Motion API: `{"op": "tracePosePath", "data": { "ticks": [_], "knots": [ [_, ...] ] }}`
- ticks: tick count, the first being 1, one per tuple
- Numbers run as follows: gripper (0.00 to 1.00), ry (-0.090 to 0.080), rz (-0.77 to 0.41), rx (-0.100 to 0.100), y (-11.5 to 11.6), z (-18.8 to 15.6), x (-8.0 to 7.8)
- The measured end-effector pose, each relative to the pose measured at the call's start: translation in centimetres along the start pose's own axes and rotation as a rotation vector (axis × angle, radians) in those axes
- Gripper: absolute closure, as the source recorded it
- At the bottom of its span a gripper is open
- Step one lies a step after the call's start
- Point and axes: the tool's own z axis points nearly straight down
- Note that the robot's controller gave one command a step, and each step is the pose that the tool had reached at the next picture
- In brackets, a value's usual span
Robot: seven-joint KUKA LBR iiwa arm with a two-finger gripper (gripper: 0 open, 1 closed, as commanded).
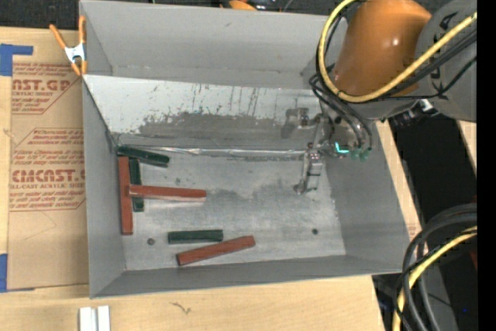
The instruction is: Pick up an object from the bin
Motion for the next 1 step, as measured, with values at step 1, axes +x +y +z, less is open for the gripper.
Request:
{"op": "tracePosePath", "data": {
  "ticks": [1],
  "knots": [
    [0.00, 0.001, -0.017, -0.003, 8.39, 6.81, 3.03]
  ]
}}
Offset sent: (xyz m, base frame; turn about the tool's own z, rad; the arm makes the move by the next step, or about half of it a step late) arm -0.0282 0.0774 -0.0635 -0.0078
